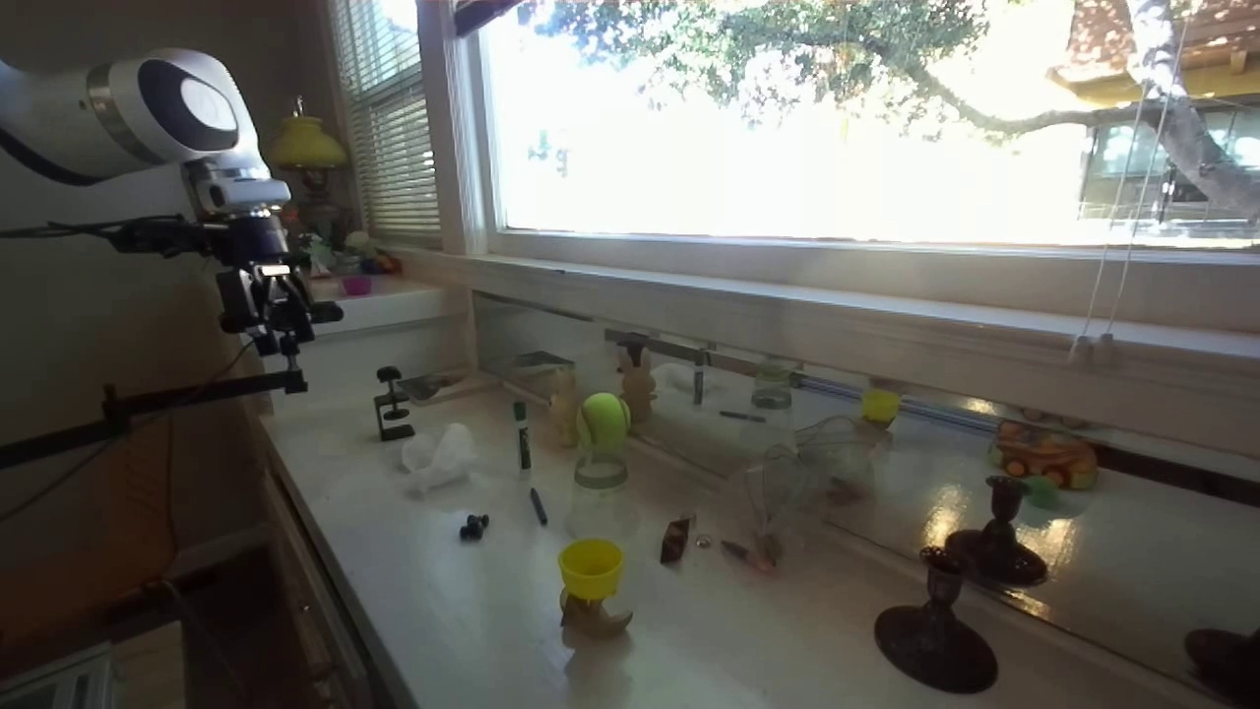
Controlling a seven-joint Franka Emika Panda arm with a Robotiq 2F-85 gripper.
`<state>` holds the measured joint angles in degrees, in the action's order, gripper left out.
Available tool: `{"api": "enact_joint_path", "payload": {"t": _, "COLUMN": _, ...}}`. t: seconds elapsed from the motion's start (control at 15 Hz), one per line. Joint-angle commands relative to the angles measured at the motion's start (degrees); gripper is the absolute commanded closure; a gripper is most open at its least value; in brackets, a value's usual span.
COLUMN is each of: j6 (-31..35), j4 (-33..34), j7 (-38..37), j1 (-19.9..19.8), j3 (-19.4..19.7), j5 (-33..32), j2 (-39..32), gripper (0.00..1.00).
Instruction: Move the black object to the right then left.
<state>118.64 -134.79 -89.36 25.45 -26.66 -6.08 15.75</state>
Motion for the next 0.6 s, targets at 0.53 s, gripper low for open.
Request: {"api": "enact_joint_path", "payload": {"t": 0.53, "j6": -0.43, "j4": -6.99, "j7": 3.59, "j1": -2.33, "j3": 0.33, "j5": 0.91, "j2": 11.80, "gripper": 0.00}}
